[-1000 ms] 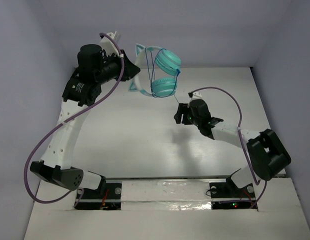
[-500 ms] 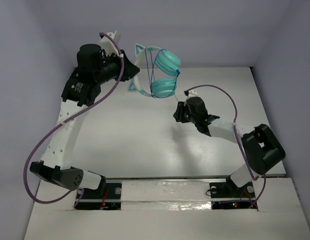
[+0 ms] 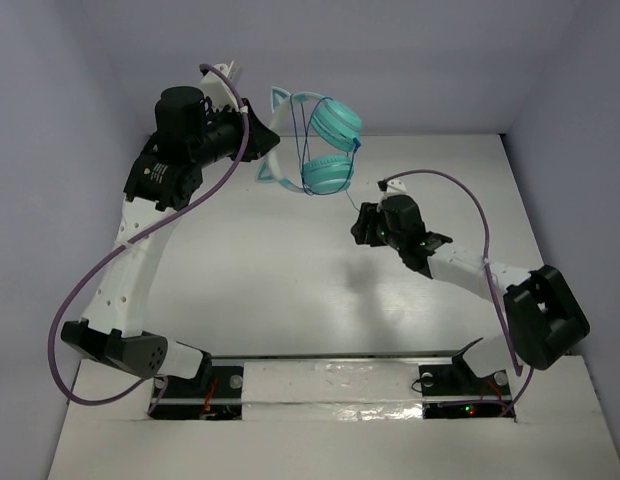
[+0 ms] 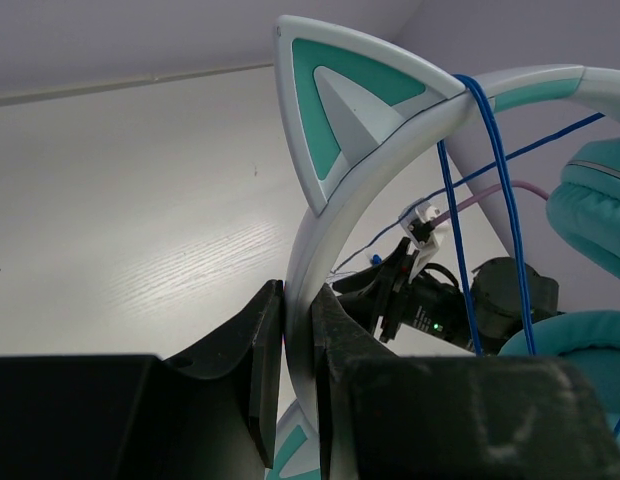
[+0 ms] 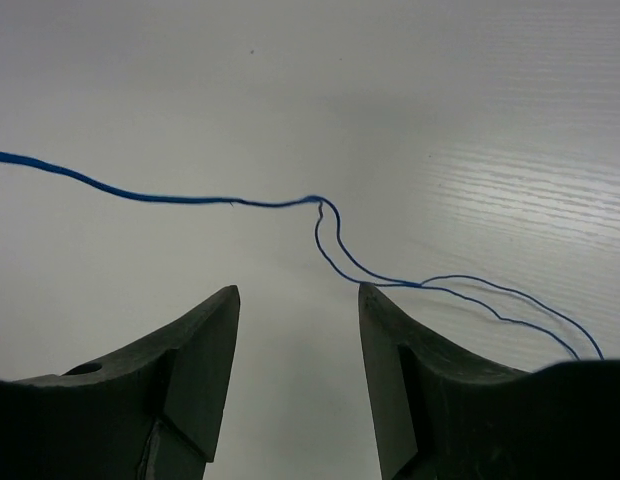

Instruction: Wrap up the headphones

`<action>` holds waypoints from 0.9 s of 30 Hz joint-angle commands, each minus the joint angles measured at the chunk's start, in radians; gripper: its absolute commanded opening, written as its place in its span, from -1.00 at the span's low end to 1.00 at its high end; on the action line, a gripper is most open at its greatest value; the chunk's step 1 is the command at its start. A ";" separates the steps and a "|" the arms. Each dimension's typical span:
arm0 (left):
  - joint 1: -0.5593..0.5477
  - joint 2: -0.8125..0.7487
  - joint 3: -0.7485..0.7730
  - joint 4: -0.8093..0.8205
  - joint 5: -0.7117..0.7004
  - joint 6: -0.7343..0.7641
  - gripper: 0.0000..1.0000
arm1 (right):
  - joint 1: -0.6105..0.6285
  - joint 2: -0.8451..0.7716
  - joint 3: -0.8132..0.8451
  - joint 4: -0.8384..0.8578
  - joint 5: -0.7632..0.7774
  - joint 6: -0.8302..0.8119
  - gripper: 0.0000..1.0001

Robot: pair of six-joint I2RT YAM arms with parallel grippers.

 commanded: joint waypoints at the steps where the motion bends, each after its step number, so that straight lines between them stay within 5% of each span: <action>1: 0.004 -0.028 0.054 0.078 0.021 -0.019 -1.00 | -0.003 0.031 0.042 -0.001 0.062 -0.032 0.14; 21: 0.004 -0.041 0.041 0.084 0.030 -0.018 -1.00 | -0.003 0.171 0.136 0.072 0.080 -0.069 0.14; 27: 0.004 -0.042 0.043 0.083 0.030 -0.018 -1.00 | -0.003 0.222 0.136 0.160 0.053 -0.070 -0.06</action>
